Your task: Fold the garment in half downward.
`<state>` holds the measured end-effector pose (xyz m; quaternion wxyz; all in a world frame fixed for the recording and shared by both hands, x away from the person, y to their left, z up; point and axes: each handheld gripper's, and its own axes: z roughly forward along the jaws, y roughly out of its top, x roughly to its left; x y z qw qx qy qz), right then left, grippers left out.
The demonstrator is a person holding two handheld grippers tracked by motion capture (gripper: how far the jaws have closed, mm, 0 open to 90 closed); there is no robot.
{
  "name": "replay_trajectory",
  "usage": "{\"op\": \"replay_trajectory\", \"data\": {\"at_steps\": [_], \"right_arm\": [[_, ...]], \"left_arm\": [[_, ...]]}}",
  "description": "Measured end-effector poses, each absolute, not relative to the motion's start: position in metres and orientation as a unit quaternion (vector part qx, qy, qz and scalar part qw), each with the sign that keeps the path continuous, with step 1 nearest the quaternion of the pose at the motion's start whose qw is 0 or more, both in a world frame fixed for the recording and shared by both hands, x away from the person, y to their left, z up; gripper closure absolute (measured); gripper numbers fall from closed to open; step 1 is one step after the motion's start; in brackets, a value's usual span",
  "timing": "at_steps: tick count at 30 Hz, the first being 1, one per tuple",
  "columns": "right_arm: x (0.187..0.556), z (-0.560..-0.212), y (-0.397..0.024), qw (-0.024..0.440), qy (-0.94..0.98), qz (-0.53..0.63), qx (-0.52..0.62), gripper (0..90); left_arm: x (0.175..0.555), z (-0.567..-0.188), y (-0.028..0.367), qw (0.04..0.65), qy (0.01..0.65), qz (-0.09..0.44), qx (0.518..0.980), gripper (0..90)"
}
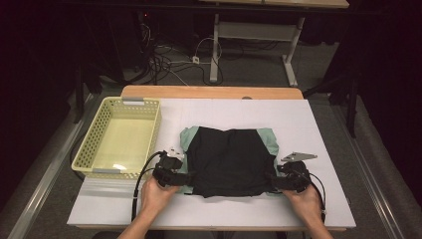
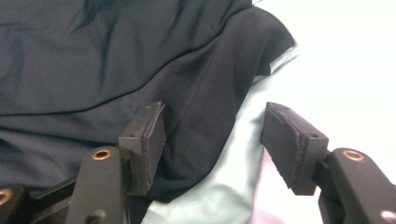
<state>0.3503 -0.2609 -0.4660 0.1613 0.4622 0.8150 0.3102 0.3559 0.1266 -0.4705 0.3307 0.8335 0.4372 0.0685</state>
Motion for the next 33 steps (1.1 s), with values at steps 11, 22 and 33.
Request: {"op": "replay_trajectory", "data": {"at_steps": [11,22,33], "right_arm": [[0.349,-0.467,-0.262,0.154,0.823,0.317,0.446,64.3],[0.349,-0.463,-0.263,0.134,0.829,0.322,0.437,80.8],[0.34,-0.461,-0.265,0.132,0.833,0.32,0.432,81.8]], "left_arm": [[0.357,-0.472,0.126,0.344,0.418,0.032,0.84,59.4],[0.354,-0.47,0.124,0.345,0.403,0.017,0.848,81.8],[0.341,-0.463,0.125,0.352,0.389,0.005,0.851,82.0]]}}
